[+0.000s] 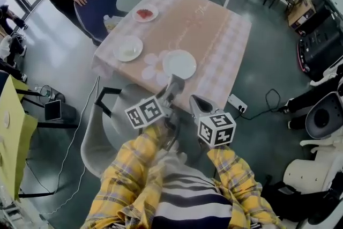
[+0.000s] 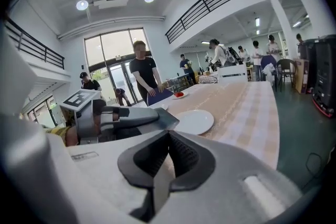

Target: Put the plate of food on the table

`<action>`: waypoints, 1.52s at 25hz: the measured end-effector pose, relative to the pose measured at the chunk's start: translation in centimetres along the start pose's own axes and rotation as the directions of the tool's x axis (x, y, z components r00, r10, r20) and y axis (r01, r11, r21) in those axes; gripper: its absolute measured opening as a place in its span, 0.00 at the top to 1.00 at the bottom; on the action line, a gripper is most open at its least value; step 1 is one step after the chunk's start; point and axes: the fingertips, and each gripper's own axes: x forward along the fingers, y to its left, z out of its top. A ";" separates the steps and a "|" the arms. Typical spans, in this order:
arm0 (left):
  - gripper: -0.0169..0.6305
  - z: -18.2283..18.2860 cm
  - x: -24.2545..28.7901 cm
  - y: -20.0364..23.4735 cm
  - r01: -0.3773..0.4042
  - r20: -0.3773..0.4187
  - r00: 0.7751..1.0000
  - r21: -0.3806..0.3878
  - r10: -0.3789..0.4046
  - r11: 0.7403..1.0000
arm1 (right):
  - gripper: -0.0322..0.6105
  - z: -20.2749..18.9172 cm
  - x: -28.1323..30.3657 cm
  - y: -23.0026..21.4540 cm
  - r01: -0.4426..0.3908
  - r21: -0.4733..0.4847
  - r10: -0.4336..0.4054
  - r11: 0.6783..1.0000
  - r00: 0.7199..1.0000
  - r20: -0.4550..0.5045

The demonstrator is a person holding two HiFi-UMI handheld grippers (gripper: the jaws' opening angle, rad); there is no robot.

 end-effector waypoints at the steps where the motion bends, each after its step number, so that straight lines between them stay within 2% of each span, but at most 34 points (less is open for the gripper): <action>1: 0.84 0.4 0.6 0.4 -0.001 0.001 1.000 -0.010 0.001 1.000 | 0.95 0.3 0.7 -0.3 0.001 -0.007 -0.001 1.000 1.000 -0.005; 8: 0.84 2.5 4.6 2.6 -0.020 0.025 0.999 -0.082 0.022 0.996 | 0.95 2.6 4.9 -2.0 -0.006 -0.075 0.004 0.997 1.000 -0.030; 11: 0.84 2.5 5.6 3.8 -0.049 0.004 0.999 -0.094 0.050 0.994 | 0.95 2.6 6.1 -2.6 -0.008 -0.108 0.002 0.994 0.998 -0.056; 16: 0.84 3.2 6.7 5.1 -0.064 0.003 0.998 -0.180 0.065 0.982 | 0.95 2.0 7.4 -3.3 -0.012 -0.103 0.003 0.995 0.996 -0.089; 19: 0.84 3.5 7.1 6.0 -0.090 0.003 0.996 -0.189 0.092 0.978 | 0.95 1.6 8.2 -3.6 -0.011 -0.107 -0.001 0.994 0.995 -0.104; 21: 0.84 3.6 7.4 6.2 -0.080 0.006 0.996 -0.240 0.084 0.967 | 0.95 1.5 8.7 -3.9 -0.009 -0.105 -0.003 0.994 0.994 -0.109; 25: 0.84 3.1 8.0 6.6 -0.058 -0.011 0.998 -0.374 0.058 0.925 | 0.95 1.6 9.7 -4.3 -0.009 -0.097 -0.002 0.995 0.994 -0.112; 34: 0.85 3.0 8.2 8.1 -0.139 -0.024 0.989 -0.463 0.144 0.875 | 0.95 1.2 10.9 -4.2 -0.023 -0.101 0.010 0.995 0.991 -0.131; 36: 0.80 3.1 8.4 7.8 -0.133 -0.023 0.990 -0.471 0.138 0.872 | 0.95 1.2 11.0 -4.1 -0.029 -0.103 0.015 0.994 0.991 -0.133; 38: 0.67 3.3 8.6 7.4 -0.120 -0.014 0.992 -0.479 0.128 0.870 | 0.95 1.1 11.0 -4.0 -0.032 -0.099 0.018 0.995 0.991 -0.134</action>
